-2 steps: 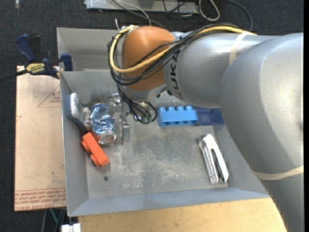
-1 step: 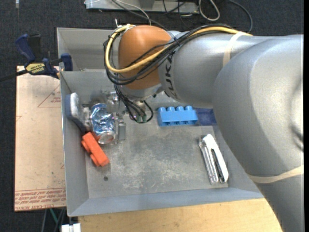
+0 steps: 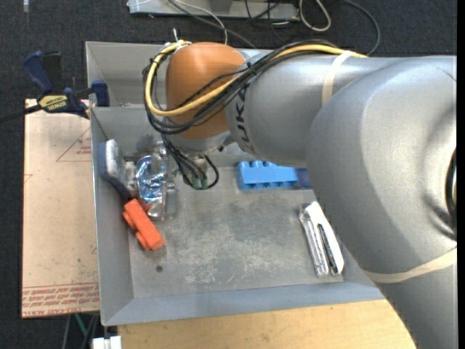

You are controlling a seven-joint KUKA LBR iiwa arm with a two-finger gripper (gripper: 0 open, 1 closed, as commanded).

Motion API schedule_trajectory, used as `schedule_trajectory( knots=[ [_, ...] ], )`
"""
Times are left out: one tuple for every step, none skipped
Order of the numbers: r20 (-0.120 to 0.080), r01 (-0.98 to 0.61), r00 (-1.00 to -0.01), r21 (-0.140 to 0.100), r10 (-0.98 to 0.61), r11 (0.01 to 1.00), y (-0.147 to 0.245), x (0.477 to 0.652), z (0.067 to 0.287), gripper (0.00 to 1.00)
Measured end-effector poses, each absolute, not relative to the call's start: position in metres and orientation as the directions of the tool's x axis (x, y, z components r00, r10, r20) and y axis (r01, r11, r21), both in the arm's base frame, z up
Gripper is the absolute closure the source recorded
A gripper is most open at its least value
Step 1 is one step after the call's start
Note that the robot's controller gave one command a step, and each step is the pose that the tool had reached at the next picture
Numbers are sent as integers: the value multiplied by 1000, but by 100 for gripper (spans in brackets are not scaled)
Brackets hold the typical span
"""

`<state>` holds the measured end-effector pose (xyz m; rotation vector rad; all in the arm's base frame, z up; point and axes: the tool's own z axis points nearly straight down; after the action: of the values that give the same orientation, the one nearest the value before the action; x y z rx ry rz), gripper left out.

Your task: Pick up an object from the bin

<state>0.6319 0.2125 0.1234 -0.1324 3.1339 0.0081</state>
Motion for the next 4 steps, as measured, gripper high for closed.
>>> schedule_trajectory(
  knots=[
    [-12, 28, -1000, 5, 28, 1000, 206, 630, 105, 0],
    [-6, -350, -937, 1, -350, 937, 214, 638, 80, 100],
    [-6, -350, -937, 2, -350, 937, 213, 638, 80, 100],
    [-9, -348, -938, 4, -348, 938, 214, 638, 91, 100]
  ],
)
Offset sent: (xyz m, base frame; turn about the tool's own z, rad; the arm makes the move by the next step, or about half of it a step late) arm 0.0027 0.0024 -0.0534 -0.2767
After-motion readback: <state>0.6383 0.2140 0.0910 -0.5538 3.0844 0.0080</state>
